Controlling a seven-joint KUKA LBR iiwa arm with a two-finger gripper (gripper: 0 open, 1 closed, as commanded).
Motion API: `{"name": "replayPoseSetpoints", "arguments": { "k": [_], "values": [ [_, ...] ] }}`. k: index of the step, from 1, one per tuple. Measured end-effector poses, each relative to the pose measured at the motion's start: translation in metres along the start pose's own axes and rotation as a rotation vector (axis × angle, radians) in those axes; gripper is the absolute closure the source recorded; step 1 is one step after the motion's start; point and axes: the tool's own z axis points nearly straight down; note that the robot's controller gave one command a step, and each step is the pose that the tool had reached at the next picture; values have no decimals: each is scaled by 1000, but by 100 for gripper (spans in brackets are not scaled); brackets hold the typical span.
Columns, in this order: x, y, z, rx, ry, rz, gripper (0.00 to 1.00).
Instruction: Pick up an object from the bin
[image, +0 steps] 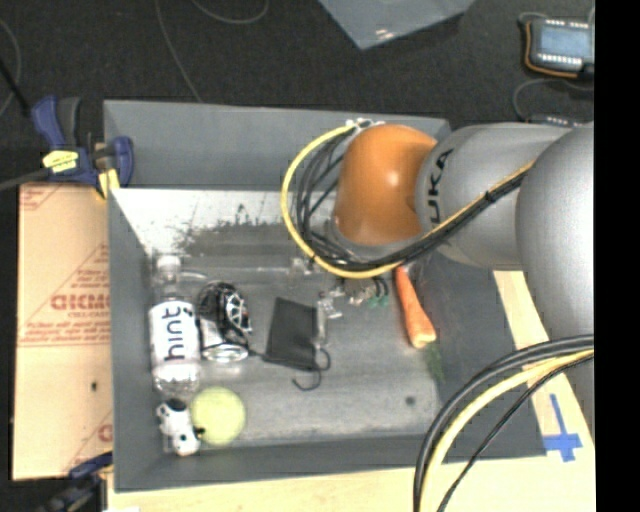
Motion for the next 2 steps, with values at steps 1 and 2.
{"name": "replayPoseSetpoints", "arguments": {
  "k": [1,2],
  "values": [
    [-2,6,14,0,-6,-115,0],
    [-17,-8,38,0,-8,375,100]
  ]
}}
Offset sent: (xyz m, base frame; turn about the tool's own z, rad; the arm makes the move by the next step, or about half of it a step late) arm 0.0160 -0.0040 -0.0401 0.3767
